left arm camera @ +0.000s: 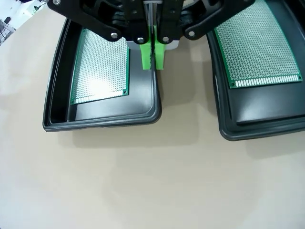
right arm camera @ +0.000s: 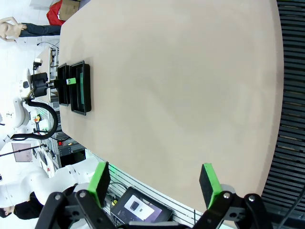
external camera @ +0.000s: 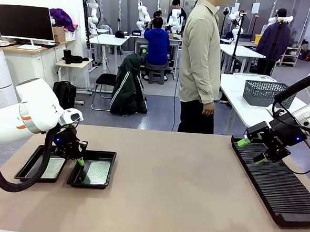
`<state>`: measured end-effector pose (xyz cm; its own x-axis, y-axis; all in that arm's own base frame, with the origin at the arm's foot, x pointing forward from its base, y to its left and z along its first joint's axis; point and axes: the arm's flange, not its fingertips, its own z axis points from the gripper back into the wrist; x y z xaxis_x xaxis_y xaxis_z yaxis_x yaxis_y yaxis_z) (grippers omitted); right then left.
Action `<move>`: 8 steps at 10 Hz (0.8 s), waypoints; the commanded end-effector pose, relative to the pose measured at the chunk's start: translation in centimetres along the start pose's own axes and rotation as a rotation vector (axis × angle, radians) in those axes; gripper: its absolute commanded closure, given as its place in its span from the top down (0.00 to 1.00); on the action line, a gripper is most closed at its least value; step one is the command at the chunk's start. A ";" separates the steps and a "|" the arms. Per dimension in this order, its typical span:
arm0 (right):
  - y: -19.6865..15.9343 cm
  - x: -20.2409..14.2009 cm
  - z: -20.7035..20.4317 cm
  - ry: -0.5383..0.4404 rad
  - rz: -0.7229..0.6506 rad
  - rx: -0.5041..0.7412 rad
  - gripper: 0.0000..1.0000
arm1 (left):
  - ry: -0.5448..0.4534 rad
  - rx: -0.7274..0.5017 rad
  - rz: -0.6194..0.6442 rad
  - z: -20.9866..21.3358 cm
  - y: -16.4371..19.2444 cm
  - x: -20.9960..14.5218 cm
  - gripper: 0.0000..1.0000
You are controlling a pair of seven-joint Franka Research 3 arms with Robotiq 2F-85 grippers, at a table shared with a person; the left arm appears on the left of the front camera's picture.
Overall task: Inspect and transfer BCBs to ESD trays.
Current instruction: Pick up the ESD tray and place it on the left side of the table.
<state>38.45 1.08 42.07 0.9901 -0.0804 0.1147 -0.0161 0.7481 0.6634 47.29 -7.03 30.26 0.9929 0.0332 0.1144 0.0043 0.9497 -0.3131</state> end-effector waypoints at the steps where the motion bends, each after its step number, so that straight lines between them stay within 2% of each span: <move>1: 0.0 -0.1 -0.1 -0.003 -0.008 0.007 1.00 | -0.004 -0.004 0.005 0.2 0.1 -0.1 0.04; 5: 0.0 -0.1 -0.1 -0.003 -0.008 0.007 1.00 | 0.000 0.000 0.000 0.0 -0.1 0.0 0.04; 7: 0.0 -0.1 -0.1 -0.003 -0.008 0.007 1.00 | 0.002 0.002 -0.004 0.1 -0.3 0.0 0.12; 8: 0.0 -0.1 -0.1 -0.003 -0.008 0.007 1.00 | 0.003 0.003 -0.004 0.2 -0.3 0.0 0.20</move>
<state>38.45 1.08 42.07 0.9901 -0.0804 0.1146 -0.0161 0.7481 0.6634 47.25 -7.26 30.30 0.9930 0.0291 0.1149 0.0084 0.9496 -0.3134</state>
